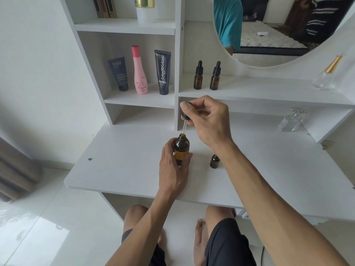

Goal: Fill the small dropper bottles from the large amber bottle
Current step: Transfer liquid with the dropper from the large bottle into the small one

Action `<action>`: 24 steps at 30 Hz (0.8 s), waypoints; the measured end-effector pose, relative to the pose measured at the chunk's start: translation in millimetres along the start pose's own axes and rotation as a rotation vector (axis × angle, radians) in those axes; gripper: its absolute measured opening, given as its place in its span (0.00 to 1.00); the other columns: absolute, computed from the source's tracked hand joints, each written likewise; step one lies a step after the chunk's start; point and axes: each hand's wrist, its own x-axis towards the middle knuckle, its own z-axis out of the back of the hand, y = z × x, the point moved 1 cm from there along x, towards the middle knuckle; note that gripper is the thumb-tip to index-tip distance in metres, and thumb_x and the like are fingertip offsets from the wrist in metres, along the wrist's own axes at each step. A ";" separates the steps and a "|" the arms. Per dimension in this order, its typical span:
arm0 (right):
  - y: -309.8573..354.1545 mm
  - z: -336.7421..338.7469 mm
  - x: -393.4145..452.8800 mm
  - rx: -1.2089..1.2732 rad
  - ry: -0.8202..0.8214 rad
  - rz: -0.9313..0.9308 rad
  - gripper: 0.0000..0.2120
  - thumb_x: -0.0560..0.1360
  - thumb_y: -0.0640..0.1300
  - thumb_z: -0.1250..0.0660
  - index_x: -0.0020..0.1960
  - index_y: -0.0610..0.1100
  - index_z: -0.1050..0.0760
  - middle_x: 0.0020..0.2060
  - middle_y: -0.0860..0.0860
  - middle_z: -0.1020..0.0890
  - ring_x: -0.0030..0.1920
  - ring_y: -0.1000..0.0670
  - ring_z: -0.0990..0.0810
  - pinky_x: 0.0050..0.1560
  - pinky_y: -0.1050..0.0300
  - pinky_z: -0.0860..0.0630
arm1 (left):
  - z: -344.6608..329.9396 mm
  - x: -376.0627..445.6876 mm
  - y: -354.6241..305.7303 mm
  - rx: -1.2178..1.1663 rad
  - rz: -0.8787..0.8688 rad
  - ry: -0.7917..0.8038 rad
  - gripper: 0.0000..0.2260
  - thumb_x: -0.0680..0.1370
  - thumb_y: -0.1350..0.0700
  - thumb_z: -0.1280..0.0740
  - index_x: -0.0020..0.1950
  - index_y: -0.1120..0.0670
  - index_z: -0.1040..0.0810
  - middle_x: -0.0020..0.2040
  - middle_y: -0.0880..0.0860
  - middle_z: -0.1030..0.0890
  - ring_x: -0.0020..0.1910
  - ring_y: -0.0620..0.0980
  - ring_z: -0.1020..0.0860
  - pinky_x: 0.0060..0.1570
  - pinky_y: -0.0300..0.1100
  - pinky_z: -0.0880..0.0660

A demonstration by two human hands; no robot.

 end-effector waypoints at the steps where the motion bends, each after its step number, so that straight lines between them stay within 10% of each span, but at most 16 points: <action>1: -1.7 -0.2 -0.7 -0.011 0.002 -0.002 0.08 0.75 0.44 0.25 0.43 0.40 0.19 0.38 0.44 0.14 0.39 0.46 0.13 0.42 0.45 0.15 | -0.2 0.1 0.3 -0.002 -0.001 0.001 0.21 0.77 0.52 0.29 0.67 0.45 0.34 0.59 0.44 0.26 0.49 0.52 0.20 0.44 0.23 0.32; 24: -18.9 -4.4 -11.8 -0.196 0.066 0.005 0.09 0.76 0.46 0.26 0.41 0.41 0.19 0.34 0.48 0.15 0.37 0.51 0.14 0.45 0.48 0.17 | 0.5 0.1 -0.9 -0.027 -0.018 0.008 0.21 0.78 0.53 0.29 0.67 0.47 0.33 0.61 0.47 0.24 0.54 0.44 0.24 0.46 0.29 0.26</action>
